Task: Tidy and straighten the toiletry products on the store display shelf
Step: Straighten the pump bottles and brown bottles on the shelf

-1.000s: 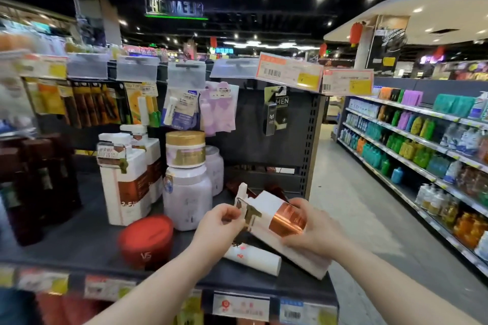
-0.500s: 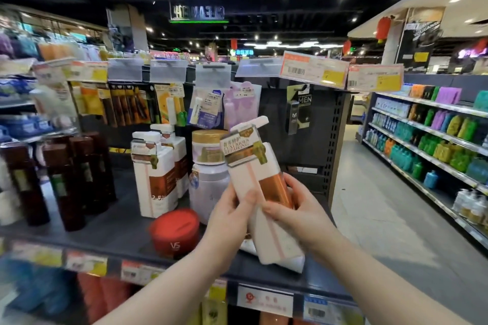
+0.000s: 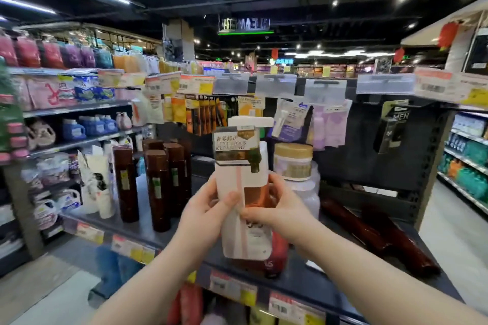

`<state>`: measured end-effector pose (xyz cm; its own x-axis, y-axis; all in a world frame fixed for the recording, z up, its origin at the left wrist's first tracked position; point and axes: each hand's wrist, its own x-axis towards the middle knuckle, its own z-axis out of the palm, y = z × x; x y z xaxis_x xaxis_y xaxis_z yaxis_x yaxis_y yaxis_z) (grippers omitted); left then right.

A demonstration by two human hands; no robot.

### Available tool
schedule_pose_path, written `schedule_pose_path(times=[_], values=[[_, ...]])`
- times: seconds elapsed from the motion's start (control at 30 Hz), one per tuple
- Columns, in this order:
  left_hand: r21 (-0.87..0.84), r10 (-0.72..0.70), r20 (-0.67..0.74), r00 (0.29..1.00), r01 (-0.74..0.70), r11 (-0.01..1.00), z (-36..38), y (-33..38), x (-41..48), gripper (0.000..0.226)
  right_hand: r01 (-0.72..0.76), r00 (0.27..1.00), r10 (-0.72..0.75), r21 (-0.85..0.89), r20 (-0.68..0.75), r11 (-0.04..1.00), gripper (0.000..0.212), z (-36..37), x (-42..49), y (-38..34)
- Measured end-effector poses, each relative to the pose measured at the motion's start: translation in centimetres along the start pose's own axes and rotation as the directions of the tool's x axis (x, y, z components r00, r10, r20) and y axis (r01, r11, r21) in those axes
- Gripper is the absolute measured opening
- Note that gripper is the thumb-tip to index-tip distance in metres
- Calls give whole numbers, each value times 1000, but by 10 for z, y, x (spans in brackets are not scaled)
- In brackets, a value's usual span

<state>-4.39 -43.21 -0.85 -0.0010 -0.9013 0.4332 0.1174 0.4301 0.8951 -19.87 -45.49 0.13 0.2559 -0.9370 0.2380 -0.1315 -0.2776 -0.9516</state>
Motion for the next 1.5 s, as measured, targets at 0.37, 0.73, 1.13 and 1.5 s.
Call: schedule_pose_path(times=[0.37, 0.73, 1.13, 1.5], values=[[35, -84, 77, 993, 81, 996, -96, -48, 35, 34, -71, 997, 67, -89, -40, 994, 88, 79, 56, 36], [64, -163, 242, 956, 152, 986, -97, -107, 57, 44, -243, 954, 225, -71, -196, 967, 84, 82, 63, 72], [274, -228, 333, 915, 137, 952, -105, -116, 70, 67, -266, 963, 230, -353, -140, 897, 85, 68, 64, 55], [253, -209, 327, 922, 128, 959, -99, -116, 65, 63, -230, 973, 205, -419, -105, 878, 84, 58, 66, 60]])
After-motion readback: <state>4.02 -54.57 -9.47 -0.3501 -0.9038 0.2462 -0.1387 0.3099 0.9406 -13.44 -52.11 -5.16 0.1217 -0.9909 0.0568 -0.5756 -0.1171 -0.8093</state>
